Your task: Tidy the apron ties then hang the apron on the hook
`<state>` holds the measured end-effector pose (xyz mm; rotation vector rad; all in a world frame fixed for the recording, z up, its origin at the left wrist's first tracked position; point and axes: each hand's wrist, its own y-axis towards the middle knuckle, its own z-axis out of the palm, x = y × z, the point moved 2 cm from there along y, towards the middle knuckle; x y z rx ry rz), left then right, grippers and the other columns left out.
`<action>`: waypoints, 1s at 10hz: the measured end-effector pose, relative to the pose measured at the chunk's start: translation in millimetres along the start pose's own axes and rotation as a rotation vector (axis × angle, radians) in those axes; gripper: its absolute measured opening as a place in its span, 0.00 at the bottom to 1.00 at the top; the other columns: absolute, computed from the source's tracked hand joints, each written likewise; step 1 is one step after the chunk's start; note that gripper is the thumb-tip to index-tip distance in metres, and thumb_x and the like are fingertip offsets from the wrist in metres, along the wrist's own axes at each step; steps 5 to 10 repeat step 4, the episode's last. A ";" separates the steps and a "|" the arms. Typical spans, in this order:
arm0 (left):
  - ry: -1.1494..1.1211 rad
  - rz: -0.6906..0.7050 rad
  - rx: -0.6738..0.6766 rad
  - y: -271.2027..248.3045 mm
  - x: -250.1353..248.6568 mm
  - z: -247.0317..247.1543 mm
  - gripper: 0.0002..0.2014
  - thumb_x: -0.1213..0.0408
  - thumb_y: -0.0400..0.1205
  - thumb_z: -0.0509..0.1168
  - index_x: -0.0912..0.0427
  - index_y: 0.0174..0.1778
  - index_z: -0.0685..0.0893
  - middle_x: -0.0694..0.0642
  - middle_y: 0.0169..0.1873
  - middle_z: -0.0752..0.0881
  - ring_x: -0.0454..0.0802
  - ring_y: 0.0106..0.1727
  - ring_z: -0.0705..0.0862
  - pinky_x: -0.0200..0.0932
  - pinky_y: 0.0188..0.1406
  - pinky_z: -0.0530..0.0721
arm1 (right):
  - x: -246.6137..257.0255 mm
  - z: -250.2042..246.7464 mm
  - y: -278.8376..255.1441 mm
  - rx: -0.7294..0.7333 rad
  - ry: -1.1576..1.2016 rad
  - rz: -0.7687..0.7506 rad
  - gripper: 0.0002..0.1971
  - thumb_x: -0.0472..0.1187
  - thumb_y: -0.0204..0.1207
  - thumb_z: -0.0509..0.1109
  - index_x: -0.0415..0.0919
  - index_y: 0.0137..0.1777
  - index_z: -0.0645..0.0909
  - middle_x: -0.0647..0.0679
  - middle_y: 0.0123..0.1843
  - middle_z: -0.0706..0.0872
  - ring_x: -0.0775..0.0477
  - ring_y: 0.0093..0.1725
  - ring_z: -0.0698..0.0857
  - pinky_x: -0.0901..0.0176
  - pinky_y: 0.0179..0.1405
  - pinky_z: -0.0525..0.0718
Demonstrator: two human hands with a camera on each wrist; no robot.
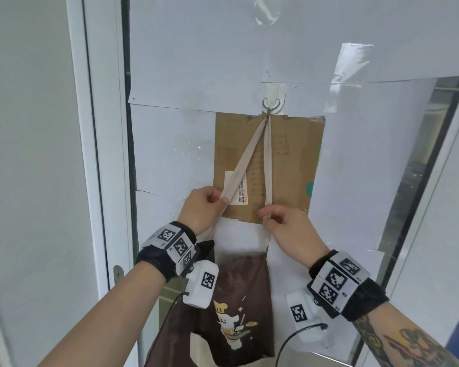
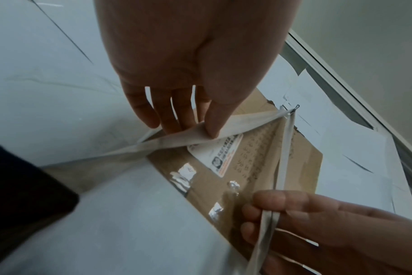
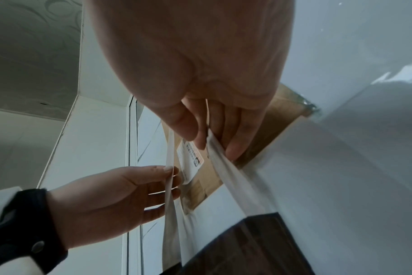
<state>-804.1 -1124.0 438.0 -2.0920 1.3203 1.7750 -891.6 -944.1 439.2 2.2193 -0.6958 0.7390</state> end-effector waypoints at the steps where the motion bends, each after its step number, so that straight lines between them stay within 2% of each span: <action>1: 0.007 -0.019 0.000 -5.1 2.2 -0.6 0.05 0.62 0.78 0.67 0.60 0.42 0.85 0.54 0.37 0.85 0.51 0.39 0.82 0.48 0.50 0.81 | -3.4 1.4 -5.1 0.014 0.006 -0.005 0.12 0.39 0.77 0.64 0.49 0.54 0.86 0.53 0.43 0.88 0.48 0.45 0.86 0.76 0.37 0.75; 2: 0.015 -0.028 0.009 -7.3 3.5 1.9 0.06 0.61 0.78 0.67 0.60 0.43 0.85 0.54 0.37 0.85 0.51 0.40 0.82 0.47 0.50 0.80 | -5.8 5.2 -7.6 0.039 -0.014 0.005 0.12 0.39 0.77 0.64 0.49 0.54 0.86 0.57 0.40 0.85 0.49 0.44 0.85 0.73 0.38 0.76; 3: 0.004 -0.022 -0.012 -10.9 4.2 0.5 0.05 0.61 0.78 0.67 0.58 0.46 0.85 0.57 0.43 0.88 0.55 0.47 0.86 0.47 0.55 0.81 | -5.3 6.6 -12.3 0.046 -0.003 -0.029 0.10 0.39 0.75 0.67 0.49 0.52 0.86 0.52 0.51 0.85 0.52 0.52 0.84 0.68 0.48 0.76; 4: -0.001 -0.025 -0.064 -19.1 6.8 -5.1 0.06 0.62 0.78 0.67 0.58 0.47 0.85 0.58 0.45 0.89 0.54 0.49 0.86 0.47 0.56 0.82 | 0.6 -5.0 -20.4 -0.108 0.077 -0.105 0.08 0.39 0.73 0.70 0.53 0.48 0.85 0.52 0.58 0.81 0.60 0.56 0.81 0.76 0.53 0.74; 10: -0.001 -0.025 -0.064 -19.1 6.8 -5.1 0.06 0.62 0.78 0.67 0.58 0.47 0.85 0.58 0.45 0.89 0.54 0.49 0.86 0.47 0.56 0.82 | 0.6 -5.0 -20.4 -0.108 0.077 -0.105 0.08 0.39 0.73 0.70 0.53 0.48 0.85 0.52 0.58 0.81 0.60 0.56 0.81 0.76 0.53 0.74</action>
